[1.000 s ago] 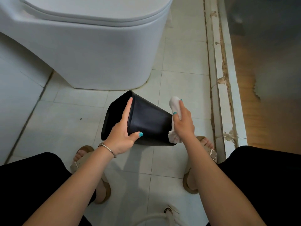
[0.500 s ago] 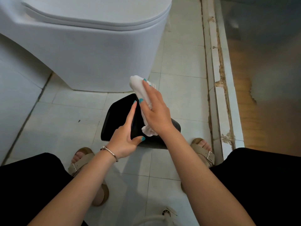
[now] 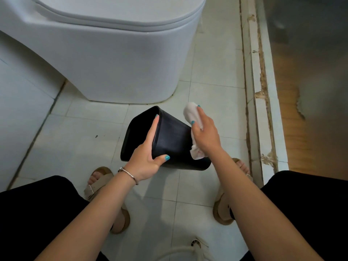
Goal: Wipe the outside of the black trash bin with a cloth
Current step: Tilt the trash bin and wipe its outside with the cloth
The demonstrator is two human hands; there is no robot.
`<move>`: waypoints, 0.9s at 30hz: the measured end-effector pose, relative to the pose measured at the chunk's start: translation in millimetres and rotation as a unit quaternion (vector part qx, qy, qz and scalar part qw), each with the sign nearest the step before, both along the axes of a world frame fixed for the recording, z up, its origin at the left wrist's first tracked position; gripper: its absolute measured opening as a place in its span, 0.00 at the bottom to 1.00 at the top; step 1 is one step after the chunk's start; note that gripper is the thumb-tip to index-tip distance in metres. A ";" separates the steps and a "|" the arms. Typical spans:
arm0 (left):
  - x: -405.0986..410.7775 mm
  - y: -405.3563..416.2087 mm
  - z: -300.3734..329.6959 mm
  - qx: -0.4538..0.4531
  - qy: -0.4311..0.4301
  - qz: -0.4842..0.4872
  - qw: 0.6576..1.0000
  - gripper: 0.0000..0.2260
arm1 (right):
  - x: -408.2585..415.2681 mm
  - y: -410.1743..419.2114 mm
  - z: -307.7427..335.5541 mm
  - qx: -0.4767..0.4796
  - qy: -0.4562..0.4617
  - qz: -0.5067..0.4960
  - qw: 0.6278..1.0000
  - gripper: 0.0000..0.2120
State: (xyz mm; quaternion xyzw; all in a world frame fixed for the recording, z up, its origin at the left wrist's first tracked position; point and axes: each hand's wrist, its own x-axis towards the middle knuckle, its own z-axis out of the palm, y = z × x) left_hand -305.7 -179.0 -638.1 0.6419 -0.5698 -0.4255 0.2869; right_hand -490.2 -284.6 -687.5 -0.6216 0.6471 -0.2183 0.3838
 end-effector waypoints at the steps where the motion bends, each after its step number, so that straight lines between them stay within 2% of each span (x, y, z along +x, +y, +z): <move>1: -0.7 -1.2 0.6 0.003 0.008 0.000 1.000 0.47 | -4.8 -0.4 -3.1 0.008 0.008 -0.007 1.000 0.26; 5: 3.2 -3.4 -2.3 0.011 0.043 0.010 0.999 0.46 | -19.7 0.0 -13.1 0.048 0.036 -0.039 0.997 0.25; 9: 4.1 -3.0 -3.2 0.025 0.044 0.002 0.999 0.46 | -22.7 1.6 -14.6 0.057 0.044 -0.048 0.996 0.24; 15: 7.1 -2.4 -6.8 0.027 0.045 0.014 0.999 0.47 | 17.4 5.5 18.4 -0.025 -0.003 0.038 0.999 0.24; 20: 6.2 1.4 -7.9 0.028 0.038 0.015 0.999 0.46 | 67.3 13.1 55.5 -0.095 -0.040 0.129 0.986 0.25; 27: 0.7 2.9 -6.6 0.009 0.027 0.017 0.999 0.46 | 57.3 19.3 46.2 -0.103 -0.066 0.113 0.986 0.27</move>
